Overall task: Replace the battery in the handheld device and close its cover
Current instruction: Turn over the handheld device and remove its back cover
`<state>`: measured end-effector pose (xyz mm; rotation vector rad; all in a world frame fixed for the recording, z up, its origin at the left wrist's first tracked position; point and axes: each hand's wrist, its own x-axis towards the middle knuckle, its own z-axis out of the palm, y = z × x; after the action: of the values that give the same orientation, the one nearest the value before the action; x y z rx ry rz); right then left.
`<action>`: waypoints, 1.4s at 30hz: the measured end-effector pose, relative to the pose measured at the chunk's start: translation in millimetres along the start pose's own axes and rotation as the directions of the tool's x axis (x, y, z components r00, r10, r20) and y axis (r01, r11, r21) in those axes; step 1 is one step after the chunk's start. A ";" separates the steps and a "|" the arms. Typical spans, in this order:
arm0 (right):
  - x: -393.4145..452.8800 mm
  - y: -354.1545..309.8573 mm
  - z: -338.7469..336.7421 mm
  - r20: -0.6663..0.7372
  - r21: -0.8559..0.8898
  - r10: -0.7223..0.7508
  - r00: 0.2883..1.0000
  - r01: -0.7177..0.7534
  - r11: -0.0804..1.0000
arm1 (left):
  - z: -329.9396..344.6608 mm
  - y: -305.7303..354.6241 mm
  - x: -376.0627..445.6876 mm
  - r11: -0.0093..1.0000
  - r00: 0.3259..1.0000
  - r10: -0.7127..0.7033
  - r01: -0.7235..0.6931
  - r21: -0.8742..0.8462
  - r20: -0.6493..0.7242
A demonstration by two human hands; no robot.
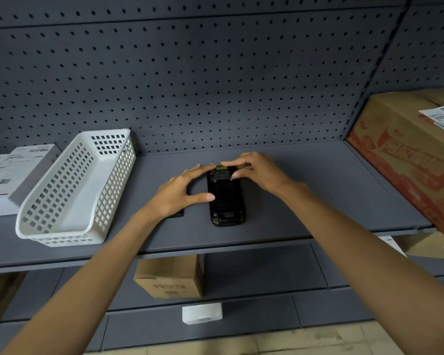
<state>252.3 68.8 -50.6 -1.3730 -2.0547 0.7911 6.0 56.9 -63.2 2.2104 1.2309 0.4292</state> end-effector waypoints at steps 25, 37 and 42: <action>-4.5 -8.8 -2.5 -0.002 -0.142 -0.036 0.999 0.035 0.989 | -2.3 5.3 -2.2 0.999 0.999 -0.042 0.042 -0.001 0.017; -4.5 -23.5 2.1 0.021 -0.277 -0.006 1.000 0.011 0.961 | -8.9 25.8 6.1 0.992 0.999 -0.007 0.013 -0.124 0.054; -3.1 -28.1 1.2 0.041 -0.312 0.032 0.999 -0.018 0.950 | 0.0 36.1 11.5 0.986 0.998 -0.067 0.064 -0.157 -0.016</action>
<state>235.2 57.0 -31.5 -1.5626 -2.2750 0.5256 36.2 51.7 -40.9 2.0329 1.2339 0.5060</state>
